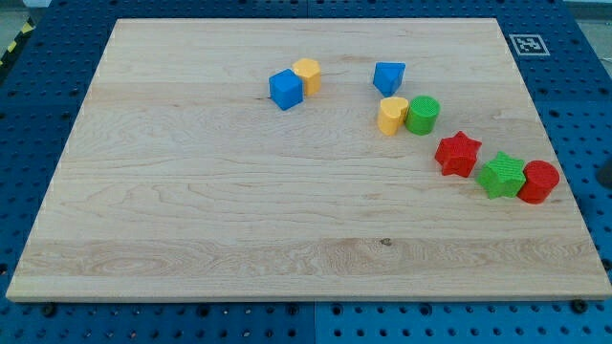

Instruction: Slide the red circle and green star slightly left

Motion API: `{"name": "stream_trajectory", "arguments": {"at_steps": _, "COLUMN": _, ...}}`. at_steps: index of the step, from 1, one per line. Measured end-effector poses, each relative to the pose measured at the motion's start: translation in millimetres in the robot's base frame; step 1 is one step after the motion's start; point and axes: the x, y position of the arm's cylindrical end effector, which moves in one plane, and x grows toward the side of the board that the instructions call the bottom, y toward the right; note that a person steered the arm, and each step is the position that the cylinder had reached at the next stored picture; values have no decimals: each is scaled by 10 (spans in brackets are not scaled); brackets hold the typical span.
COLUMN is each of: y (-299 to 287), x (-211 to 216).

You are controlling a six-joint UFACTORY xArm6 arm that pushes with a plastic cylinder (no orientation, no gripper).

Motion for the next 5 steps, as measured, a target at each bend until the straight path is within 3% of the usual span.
{"name": "stream_trajectory", "arguments": {"at_steps": 1, "y": -46, "x": -238}}
{"name": "stream_trajectory", "arguments": {"at_steps": 2, "y": -404, "x": 47}}
{"name": "stream_trajectory", "arguments": {"at_steps": 4, "y": -614, "x": 216}}
{"name": "stream_trajectory", "arguments": {"at_steps": 5, "y": -409, "x": 148}}
